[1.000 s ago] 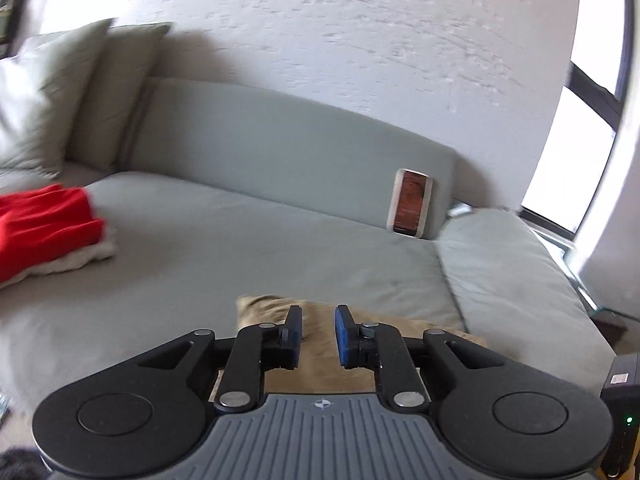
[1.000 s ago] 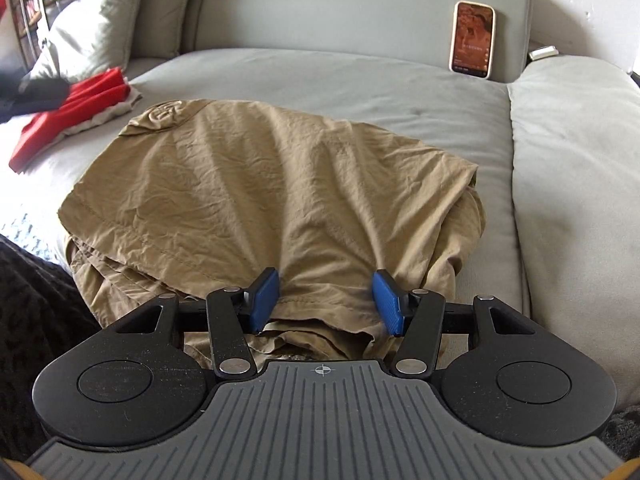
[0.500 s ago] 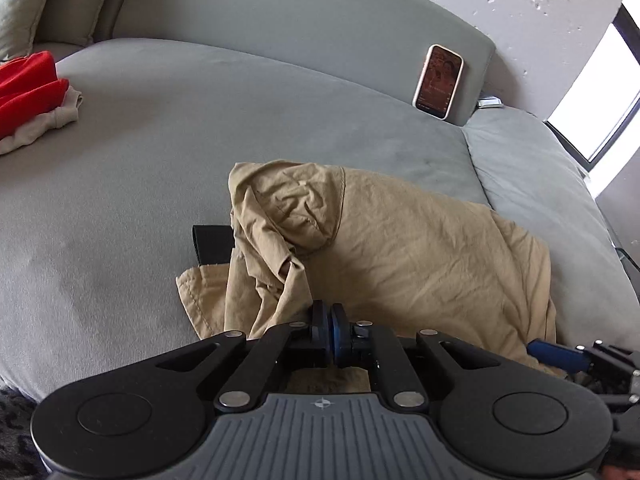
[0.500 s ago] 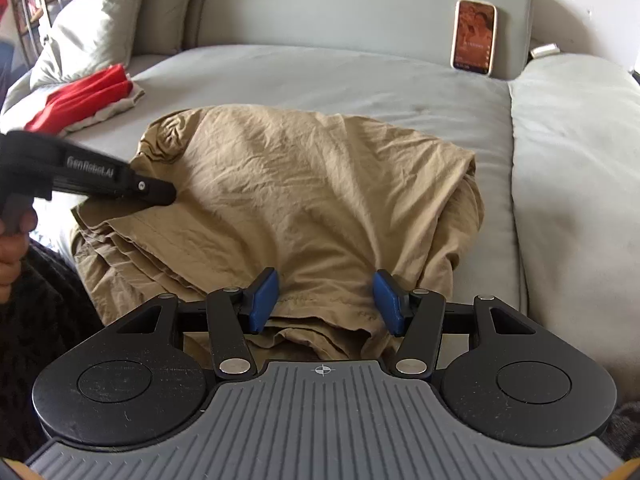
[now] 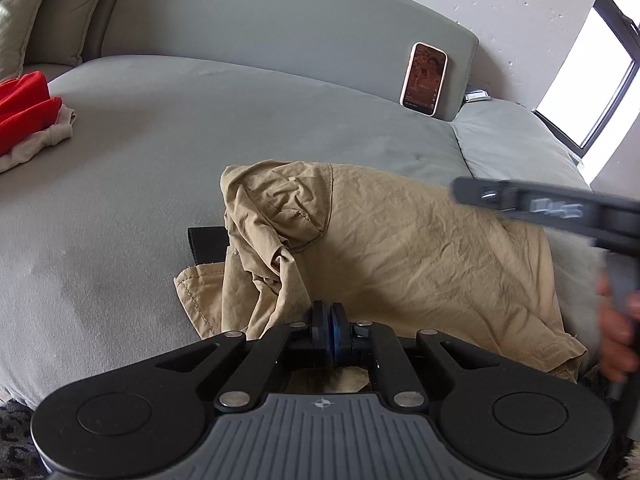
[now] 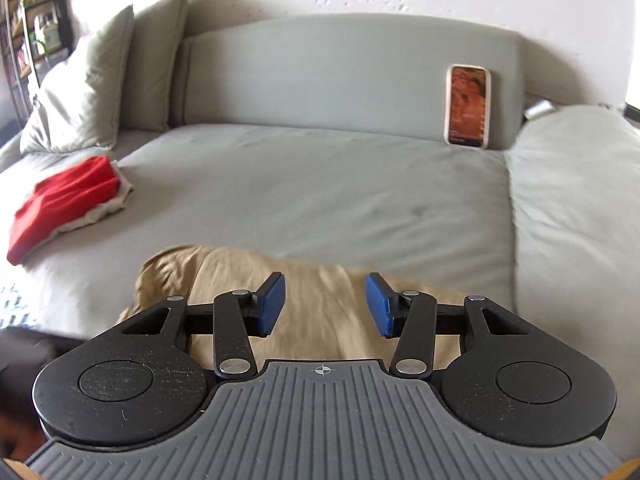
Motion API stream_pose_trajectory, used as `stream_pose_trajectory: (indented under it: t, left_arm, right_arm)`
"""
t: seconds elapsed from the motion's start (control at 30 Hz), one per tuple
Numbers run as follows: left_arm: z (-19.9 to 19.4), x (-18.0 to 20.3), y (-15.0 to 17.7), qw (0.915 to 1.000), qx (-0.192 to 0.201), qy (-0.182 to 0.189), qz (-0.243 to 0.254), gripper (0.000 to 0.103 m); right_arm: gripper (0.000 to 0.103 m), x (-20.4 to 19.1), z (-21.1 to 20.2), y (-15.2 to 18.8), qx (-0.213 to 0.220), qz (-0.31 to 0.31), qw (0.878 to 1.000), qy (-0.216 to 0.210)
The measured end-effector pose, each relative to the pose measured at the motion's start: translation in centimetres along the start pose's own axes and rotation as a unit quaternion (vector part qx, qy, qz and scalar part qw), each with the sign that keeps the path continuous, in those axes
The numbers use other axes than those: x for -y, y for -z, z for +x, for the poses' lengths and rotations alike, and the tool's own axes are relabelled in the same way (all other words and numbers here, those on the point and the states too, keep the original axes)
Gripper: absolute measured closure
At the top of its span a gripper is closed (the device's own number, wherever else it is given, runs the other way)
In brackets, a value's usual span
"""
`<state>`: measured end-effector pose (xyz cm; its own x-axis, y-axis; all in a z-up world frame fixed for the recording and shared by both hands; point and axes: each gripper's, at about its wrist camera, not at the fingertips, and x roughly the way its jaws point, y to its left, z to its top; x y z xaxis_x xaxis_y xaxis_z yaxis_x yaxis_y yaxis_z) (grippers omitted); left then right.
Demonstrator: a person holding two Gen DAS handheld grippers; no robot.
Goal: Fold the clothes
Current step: 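Grasp the khaki trouser fabric with the left gripper and hold it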
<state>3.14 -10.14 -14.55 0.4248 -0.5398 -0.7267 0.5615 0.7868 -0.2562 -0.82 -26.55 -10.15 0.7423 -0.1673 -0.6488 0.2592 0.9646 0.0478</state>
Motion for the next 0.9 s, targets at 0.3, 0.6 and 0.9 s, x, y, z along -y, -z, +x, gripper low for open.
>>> stream_pose_trajectory:
  t: [0.3, 0.6, 0.9]
  left_arm:
    - [-0.5, 0.7, -0.4, 1.0000, 0.000, -0.005, 0.006, 0.094]
    - [-1.7, 6.0, -5.2, 0.9835, 0.121, -0.014, 0.134, 0.088]
    - [3.8, 2.7, -4.6, 0.9929, 0.022, -0.036, 0.111, 0.093]
  right_arm:
    - [0.051, 0.8, -0.6, 6.0, -0.053, -0.032, 0.998, -0.005]
    - [0.049, 1.5, -3.0, 7.8, -0.062, -0.018, 0.998, -0.014]
    - [0.049, 1.7, -3.0, 8.3, -0.047, -0.031, 0.998, -0.021]
